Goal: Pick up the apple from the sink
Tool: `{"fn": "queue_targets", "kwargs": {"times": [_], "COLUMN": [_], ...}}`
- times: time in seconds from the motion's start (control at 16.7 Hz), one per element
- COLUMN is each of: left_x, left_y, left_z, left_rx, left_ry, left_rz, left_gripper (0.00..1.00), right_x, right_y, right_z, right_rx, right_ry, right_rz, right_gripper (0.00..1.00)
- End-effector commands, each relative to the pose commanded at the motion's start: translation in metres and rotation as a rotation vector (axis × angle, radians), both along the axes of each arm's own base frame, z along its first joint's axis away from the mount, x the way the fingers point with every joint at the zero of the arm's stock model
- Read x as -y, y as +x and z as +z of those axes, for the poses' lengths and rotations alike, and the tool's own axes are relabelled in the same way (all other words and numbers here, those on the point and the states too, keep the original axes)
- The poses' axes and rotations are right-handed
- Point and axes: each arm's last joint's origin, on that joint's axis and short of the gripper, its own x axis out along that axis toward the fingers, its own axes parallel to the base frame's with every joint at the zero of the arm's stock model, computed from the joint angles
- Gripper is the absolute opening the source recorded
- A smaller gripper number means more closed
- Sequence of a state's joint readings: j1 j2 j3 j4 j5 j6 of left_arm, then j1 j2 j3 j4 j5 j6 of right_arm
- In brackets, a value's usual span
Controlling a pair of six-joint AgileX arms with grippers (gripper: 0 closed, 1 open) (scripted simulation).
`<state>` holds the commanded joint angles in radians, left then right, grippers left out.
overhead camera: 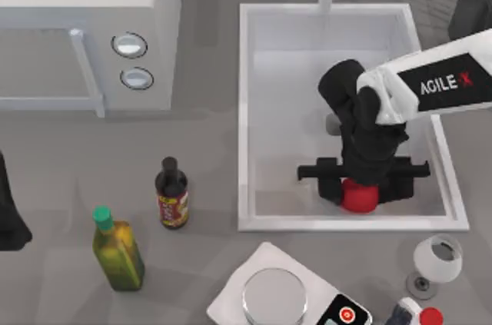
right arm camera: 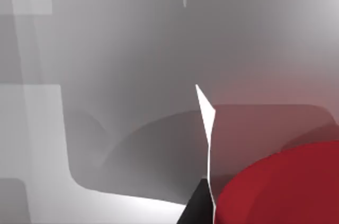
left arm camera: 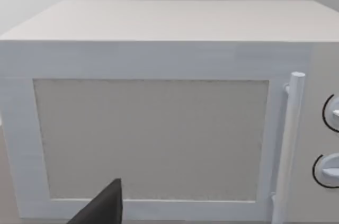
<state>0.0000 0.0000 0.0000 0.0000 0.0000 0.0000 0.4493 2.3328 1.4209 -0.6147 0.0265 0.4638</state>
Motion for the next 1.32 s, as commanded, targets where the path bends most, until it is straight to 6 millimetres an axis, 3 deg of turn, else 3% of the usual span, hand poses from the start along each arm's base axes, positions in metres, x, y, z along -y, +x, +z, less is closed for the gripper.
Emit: {"fn": "queue_targets", "kwargs": {"times": [0.18,0.36,0.66,0.84,1.02,1.14,1.32], "left_x": [0.000,0.000,0.000,0.000,0.000,0.000,0.000], "left_y": [0.000,0.000,0.000,0.000,0.000,0.000,0.000], "left_z": [0.000,0.000,0.000,0.000,0.000,0.000,0.000], "left_rx": [0.000,0.000,0.000,0.000,0.000,0.000,0.000], "left_ry": [0.000,0.000,0.000,0.000,0.000,0.000,0.000], "left_rz": [0.000,0.000,0.000,0.000,0.000,0.000,0.000], "left_gripper": [1.00,1.00,1.00,1.00,1.00,1.00,1.00], "right_x": [-0.003,-0.009,-0.013,-0.009,-0.003,0.000,0.000], "right_y": [0.005,0.016,0.023,0.015,0.004,0.000,0.000], "right_z": [0.009,0.041,0.132,0.191,0.236,0.249,0.250], "right_rx": [0.004,0.004,-0.022,-0.028,-0.011,-0.001,0.000], "right_ry": [0.002,0.002,-0.011,-0.014,-0.006,0.000,0.000], "right_rz": [0.000,0.000,0.000,0.000,0.000,0.000,0.000], "right_gripper": [0.00,0.00,0.00,0.00,0.00,0.00,0.00]}}
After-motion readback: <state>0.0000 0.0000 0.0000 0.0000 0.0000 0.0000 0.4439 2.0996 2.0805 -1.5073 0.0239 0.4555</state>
